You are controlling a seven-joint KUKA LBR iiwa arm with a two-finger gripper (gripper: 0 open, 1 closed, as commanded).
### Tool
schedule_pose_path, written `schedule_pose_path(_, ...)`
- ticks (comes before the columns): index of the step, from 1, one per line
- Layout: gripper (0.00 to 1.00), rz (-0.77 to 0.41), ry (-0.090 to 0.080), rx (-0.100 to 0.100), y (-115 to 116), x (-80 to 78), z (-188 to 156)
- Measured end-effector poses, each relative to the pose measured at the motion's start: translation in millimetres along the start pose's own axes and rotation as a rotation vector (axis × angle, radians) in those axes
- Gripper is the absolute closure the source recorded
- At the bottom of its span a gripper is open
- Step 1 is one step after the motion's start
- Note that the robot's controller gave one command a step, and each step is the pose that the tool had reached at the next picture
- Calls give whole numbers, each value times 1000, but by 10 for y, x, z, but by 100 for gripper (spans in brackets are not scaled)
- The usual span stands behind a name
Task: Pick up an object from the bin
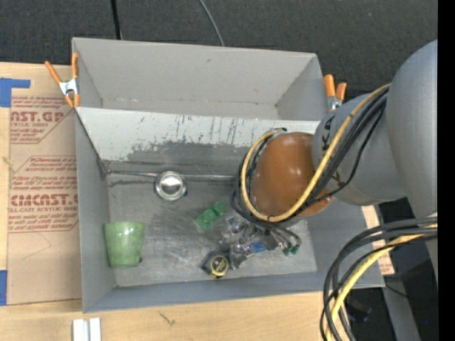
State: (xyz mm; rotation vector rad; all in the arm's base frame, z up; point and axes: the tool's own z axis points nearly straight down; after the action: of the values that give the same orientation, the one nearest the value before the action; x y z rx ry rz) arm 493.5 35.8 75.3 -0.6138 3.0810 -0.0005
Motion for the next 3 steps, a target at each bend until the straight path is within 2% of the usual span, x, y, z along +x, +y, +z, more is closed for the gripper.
schedule_pose_path(3,100,0,-2,0,20,-9,-356)
